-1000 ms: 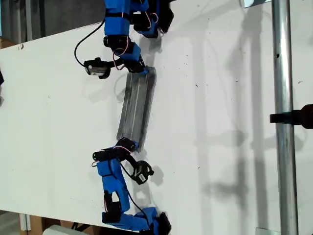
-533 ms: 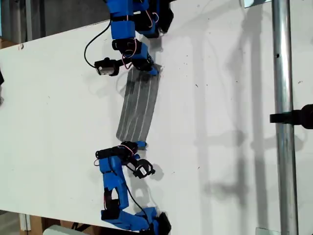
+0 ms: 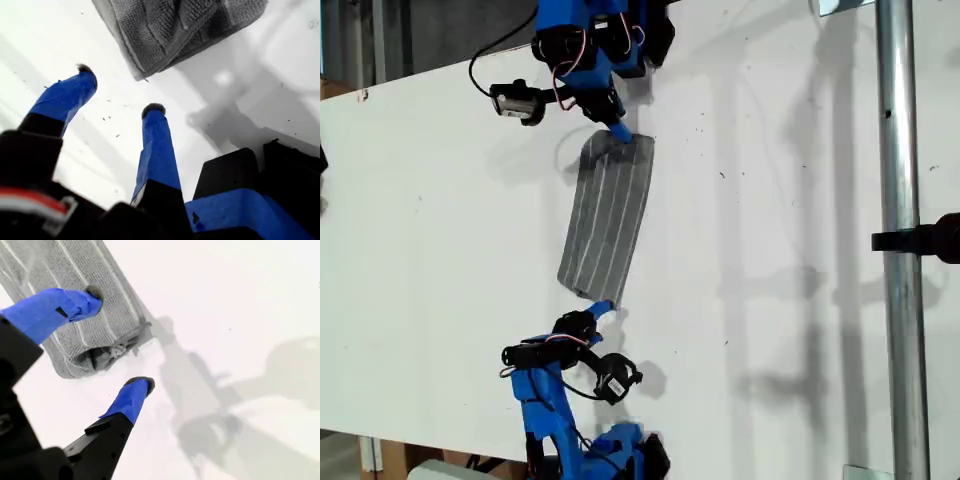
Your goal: Grasp corners of a towel and fold twice.
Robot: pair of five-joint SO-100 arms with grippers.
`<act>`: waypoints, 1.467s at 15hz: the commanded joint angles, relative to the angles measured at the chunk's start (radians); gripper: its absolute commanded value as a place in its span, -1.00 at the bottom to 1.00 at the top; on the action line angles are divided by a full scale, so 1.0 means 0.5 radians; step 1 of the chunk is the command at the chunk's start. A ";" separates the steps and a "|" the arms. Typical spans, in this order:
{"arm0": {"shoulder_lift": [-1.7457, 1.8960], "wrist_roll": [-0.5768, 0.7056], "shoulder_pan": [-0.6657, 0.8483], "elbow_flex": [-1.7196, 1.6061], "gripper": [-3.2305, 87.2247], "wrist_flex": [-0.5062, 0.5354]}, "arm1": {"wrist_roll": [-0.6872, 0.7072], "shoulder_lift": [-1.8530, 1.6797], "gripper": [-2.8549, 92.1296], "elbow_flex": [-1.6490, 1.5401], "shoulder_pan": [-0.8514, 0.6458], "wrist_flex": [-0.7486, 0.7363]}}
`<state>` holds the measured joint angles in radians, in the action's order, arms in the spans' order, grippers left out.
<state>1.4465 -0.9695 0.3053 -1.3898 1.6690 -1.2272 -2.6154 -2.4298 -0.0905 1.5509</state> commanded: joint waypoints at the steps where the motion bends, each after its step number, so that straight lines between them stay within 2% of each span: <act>1: 0.457 -0.043 -0.209 -0.169 -0.34 -0.037 | -0.104 -0.206 -0.45 -0.009 0.034 0.031; 2: 0.601 -0.077 -0.261 -0.298 -0.34 -0.034 | -0.126 -0.242 -0.74 -0.015 0.037 0.040; 3: 0.746 -0.110 -0.334 -0.463 -0.31 -0.058 | -0.138 -0.282 -0.77 -0.021 0.037 0.037; 5: 1.141 -0.163 -0.568 -0.874 -0.18 -0.301 | -0.239 -0.442 -0.34 -0.052 0.031 0.052; 6: 1.417 -0.221 -0.672 -1.166 -0.20 -0.472 | -0.319 -0.472 -0.18 -0.077 0.040 0.067; 9: 2.006 -0.383 -0.957 -1.985 -0.25 -0.908 | -0.509 -0.402 0.02 -0.258 0.101 -0.012; 12: 2.043 -0.549 -1.197 -2.292 -0.18 -1.243 | -0.540 -0.104 0.07 -0.249 0.034 -0.077; 13: 2.221 -0.574 -1.200 -2.448 -0.18 -1.295 | -0.525 0.135 0.08 -0.245 0.009 -0.218; 15: 2.767 -0.577 -1.166 -2.709 -0.21 -1.197 | -0.509 0.687 0.09 -0.184 -0.034 -0.491; 17: 3.528 -0.568 -1.147 -2.961 -0.28 -0.933 | -0.509 1.006 0.09 -0.104 -0.101 -0.614; 18: 3.921 -0.531 -1.157 -3.083 -0.33 -0.890 | -0.509 1.068 0.07 -0.107 -0.144 -0.669; 22: 4.059 -0.561 -1.104 -3.237 -0.35 -0.881 | -0.439 1.430 0.03 0.000 -0.316 -0.718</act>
<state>3.4561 -1.2425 -0.2807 -3.0143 1.2287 -1.4711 -1.9374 -2.5004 -0.2224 1.1980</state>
